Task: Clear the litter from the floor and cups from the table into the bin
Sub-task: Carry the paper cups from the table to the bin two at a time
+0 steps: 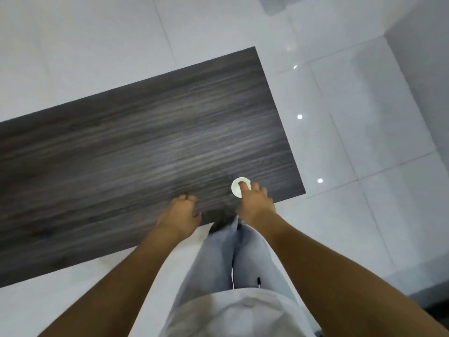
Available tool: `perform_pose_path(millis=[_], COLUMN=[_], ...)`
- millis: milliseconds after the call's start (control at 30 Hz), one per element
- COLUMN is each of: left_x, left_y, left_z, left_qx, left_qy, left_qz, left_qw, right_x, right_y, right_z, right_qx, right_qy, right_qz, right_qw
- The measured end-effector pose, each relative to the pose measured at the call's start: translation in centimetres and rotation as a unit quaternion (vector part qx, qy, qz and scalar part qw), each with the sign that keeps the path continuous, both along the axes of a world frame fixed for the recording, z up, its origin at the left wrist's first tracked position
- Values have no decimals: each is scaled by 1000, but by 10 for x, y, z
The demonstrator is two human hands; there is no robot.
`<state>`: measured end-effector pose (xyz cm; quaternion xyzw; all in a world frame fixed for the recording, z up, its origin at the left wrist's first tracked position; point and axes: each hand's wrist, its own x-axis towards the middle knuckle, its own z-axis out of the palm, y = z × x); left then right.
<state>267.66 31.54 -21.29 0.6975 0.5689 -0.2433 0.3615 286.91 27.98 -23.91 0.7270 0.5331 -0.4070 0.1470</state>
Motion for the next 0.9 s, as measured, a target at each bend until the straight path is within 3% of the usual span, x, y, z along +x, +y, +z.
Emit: perform_pose_path(millis=[233, 433, 667, 900], left_x=[-19, -35, -48, -81], left_y=[3, -1, -33, -73], left_z=[-83, -109, -56, 40], left_qx=[-28, -33, -30, 55], left_qy=[-4, -3, -9, -19], left_qz=[24, 66, 183, 317], left_qw=[999, 997, 983, 947], right_x=[-15, -21, -39, -91], right_y=[25, 15, 10, 13], right_z=[-96, -125, -64, 33], right_qx=[11, 4, 18, 40], right_qy=[-58, -63, 14, 49], right_qz=[62, 94, 132, 300], right_qw=[996, 994, 991, 952])
